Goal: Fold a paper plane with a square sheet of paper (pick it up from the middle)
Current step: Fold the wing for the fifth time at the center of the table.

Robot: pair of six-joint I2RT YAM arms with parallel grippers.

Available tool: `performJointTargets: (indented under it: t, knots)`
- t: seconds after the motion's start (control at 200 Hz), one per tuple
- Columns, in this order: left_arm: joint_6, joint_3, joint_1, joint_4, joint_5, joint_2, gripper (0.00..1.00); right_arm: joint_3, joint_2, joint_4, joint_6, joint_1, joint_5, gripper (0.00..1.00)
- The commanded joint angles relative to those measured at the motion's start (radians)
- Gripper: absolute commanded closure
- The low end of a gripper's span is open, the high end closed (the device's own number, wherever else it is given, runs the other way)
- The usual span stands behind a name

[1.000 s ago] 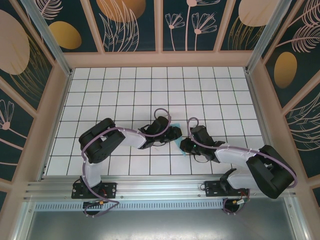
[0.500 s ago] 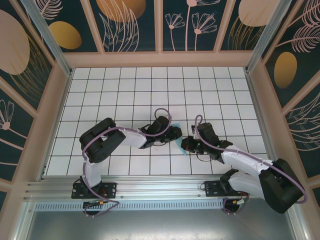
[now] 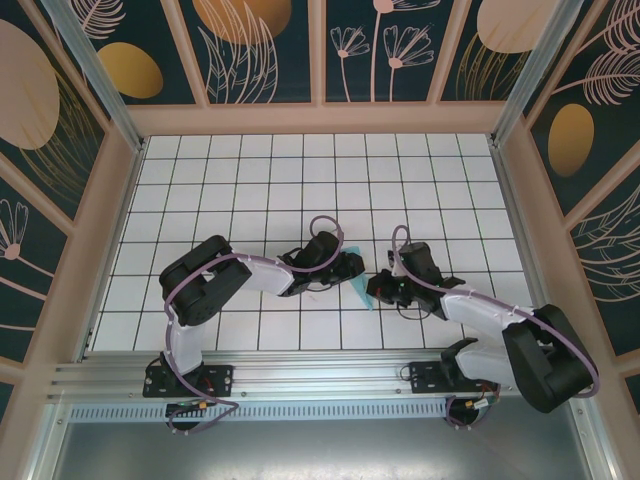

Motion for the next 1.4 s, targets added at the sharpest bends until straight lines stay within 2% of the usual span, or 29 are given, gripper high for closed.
performJointTargets:
  t: [0.0,0.28,0.535,0.821,1.246,1.391]
  knots:
    - [0.02,0.019,0.0,-0.035,0.008,0.027,0.66,-0.03,0.013,-0.006,-0.033,-0.02,-0.024,0.98]
    - [0.022,0.021,0.0,-0.039,0.011,0.029,0.66,0.001,-0.105,0.007,-0.019,-0.02,-0.073,0.98]
    - [0.022,0.021,-0.001,-0.039,0.014,0.03,0.66,0.017,-0.007,0.059,-0.027,-0.004,-0.155,0.99]
    - [0.024,0.018,0.001,-0.045,0.012,0.029,0.66,0.024,0.096,-0.003,-0.059,-0.016,-0.075,1.0]
    - [0.021,0.019,-0.001,-0.047,0.016,0.04,0.66,-0.058,0.136,-0.004,-0.041,-0.043,-0.06,1.0]
    - [0.021,0.023,0.0,-0.046,0.021,0.045,0.66,-0.03,0.124,-0.075,-0.069,-0.043,-0.018,1.0]
